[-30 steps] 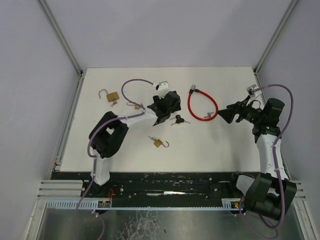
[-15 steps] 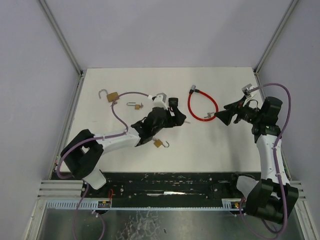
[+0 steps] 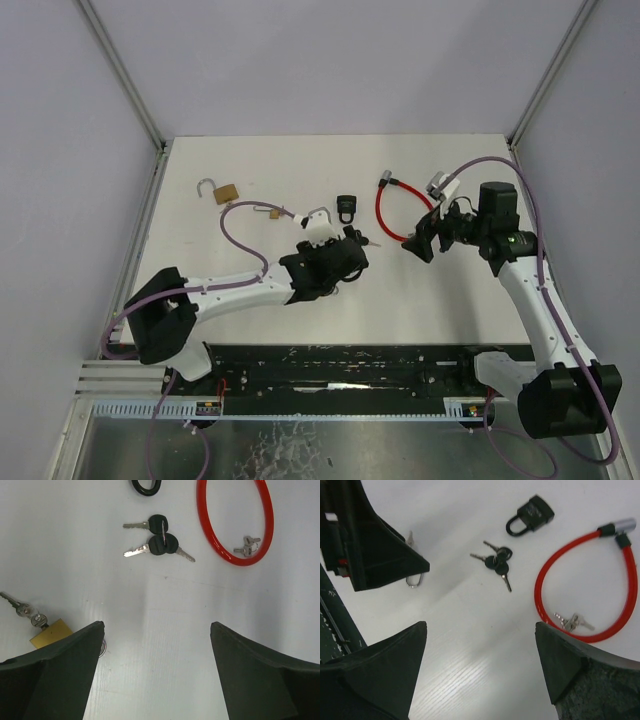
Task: Lock with the key
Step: Pick up the lock from the center of the board.
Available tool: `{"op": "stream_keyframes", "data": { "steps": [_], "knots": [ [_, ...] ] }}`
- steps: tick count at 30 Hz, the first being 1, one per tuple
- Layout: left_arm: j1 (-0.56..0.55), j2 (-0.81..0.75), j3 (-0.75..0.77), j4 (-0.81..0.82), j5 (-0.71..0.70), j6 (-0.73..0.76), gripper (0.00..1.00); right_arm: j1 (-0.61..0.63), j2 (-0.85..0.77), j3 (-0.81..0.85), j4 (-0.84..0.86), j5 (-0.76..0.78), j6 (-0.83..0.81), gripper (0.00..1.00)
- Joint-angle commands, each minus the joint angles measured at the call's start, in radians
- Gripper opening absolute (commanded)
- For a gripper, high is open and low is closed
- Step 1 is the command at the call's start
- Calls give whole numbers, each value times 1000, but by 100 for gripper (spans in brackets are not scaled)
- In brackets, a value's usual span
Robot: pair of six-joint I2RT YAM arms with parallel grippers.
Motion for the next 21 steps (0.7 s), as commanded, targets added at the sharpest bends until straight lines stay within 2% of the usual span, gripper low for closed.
{"op": "stream_keyframes", "data": {
  "steps": [1,3,8,17,21],
  "knots": [
    [-8,45,93,-142,-140,-101,97,1,-24,-25,-30,91,-76,96],
    [7,79,135,-194,-133,-139,100,0,-40,-24,-24,102,-72,100],
    [82,106,189,-295,-4,-253,100,-7,-69,-36,-5,114,-52,100],
    [90,222,339,-603,22,-498,100,-66,-93,-51,12,27,9,100],
    [104,275,380,-682,83,-579,100,-87,-126,-75,36,26,22,100]
  ]
}}
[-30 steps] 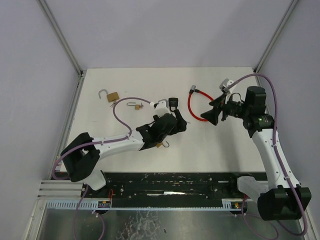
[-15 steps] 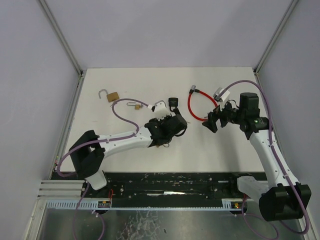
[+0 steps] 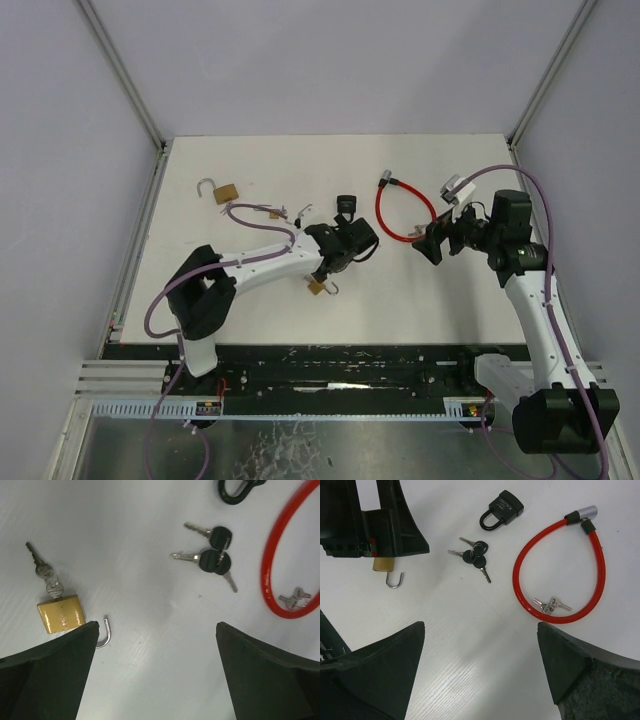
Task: Lock with the key
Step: Pick up the lock from the center of the board.
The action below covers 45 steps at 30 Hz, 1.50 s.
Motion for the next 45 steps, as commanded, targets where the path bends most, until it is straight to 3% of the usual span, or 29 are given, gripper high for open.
{"op": "stream_keyframes", "data": {
  "steps": [1,10,19,26,34,45],
  "knots": [
    [20,45,33,-177,57,-161,100,-22,-50,-13,53,-42,30,100],
    [41,-59,-75,-166,94,-273,93,-61,-62,-36,65,-51,34,100],
    [71,-111,-174,-131,156,-180,90,-122,-76,-79,109,-122,50,100],
    [78,-23,-150,-137,195,-117,88,-134,-87,-101,120,-133,49,100],
    [90,78,-79,-159,202,-70,76,-152,-132,-127,140,-165,64,100],
    [113,142,-61,-154,242,-44,50,-152,-133,-124,137,-171,59,100]
  ]
}}
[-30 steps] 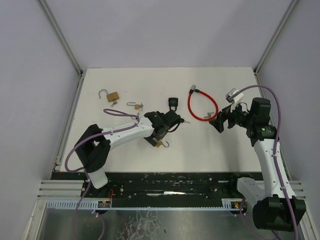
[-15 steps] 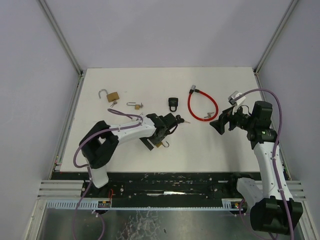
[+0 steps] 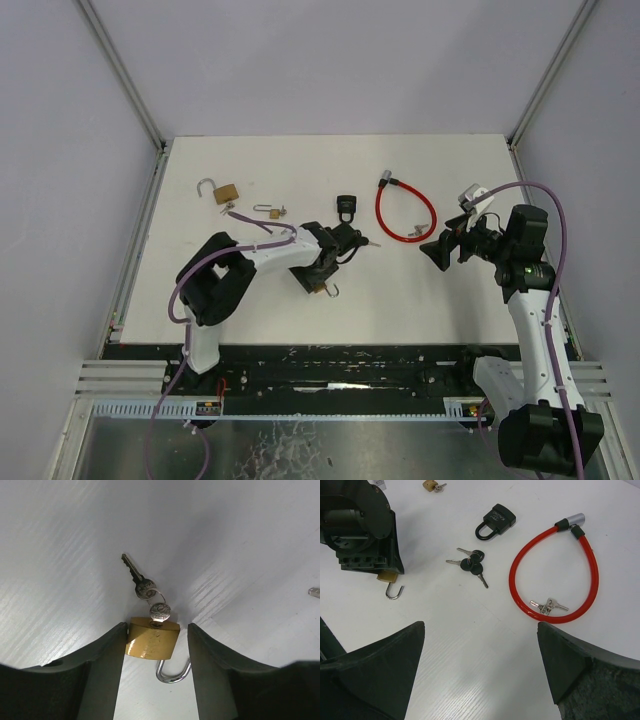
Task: Lock with the key
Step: Pick up the lock from the center of the board.
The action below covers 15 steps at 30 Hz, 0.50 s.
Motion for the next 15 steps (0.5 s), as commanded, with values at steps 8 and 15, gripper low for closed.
{"op": "stream_keyframes", "data": {
  "steps": [8,15],
  "knots": [
    [8,39,26,-18,56,38,53,-4,-6,5,32,-48,9,100],
    [8,82,46,-22,99,78,50,-4,-5,5,32,-60,12,100]
  ]
}}
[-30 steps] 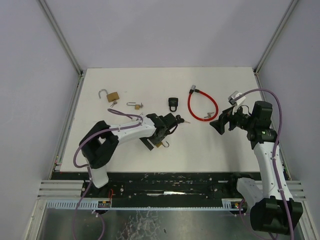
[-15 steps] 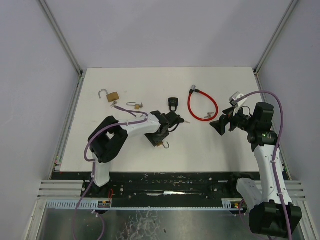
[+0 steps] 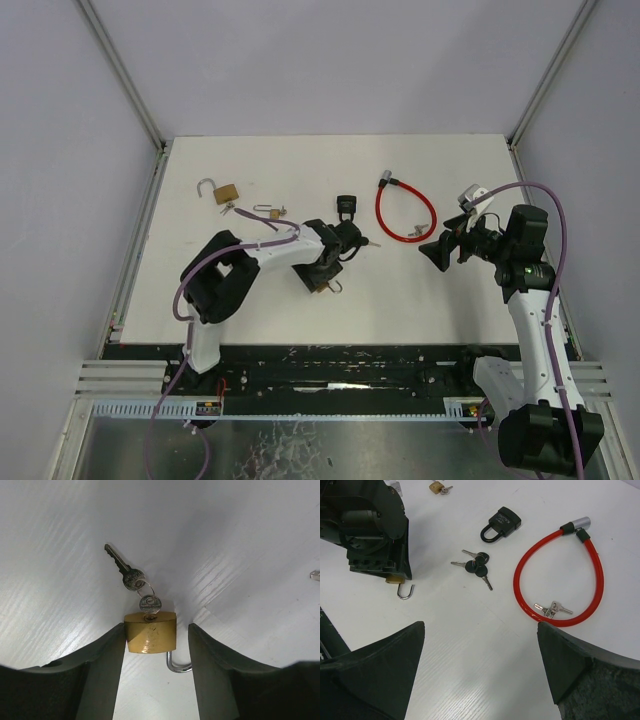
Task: Lock with the key
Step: Pick up the lock from the center of the board.
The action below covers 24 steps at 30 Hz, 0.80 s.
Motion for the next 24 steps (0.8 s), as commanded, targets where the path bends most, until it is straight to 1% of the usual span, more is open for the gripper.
{"op": "stream_keyframes", "data": {
  "steps": [1,3,4,8,11,12,16,18,20,22,24],
  "knots": [
    [2,58,14,-12,51,28,49,-4,-5,6,28,-37,11,100],
    [4,61,18,-13,57,36,38,-4,-6,5,28,-40,12,100],
    [2,60,21,-13,56,40,35,-4,-6,5,29,-43,12,100],
    [5,51,36,-11,55,66,30,-4,-3,1,30,-57,16,100],
    [5,43,64,-13,57,102,10,-4,12,-5,29,-106,18,100],
    [5,36,73,-11,56,109,7,-4,19,-9,28,-132,18,100],
    [2,-2,112,17,56,164,2,-4,46,-26,49,-247,45,100],
    [-2,-34,118,56,60,193,0,-3,51,-47,88,-283,71,100],
    [-4,-67,117,98,64,210,0,3,54,-71,116,-305,64,100],
    [-4,-96,110,153,81,222,0,24,45,-88,97,-311,-25,100],
    [-5,-123,93,210,107,227,0,57,23,-108,50,-314,-176,100]
  ]
}}
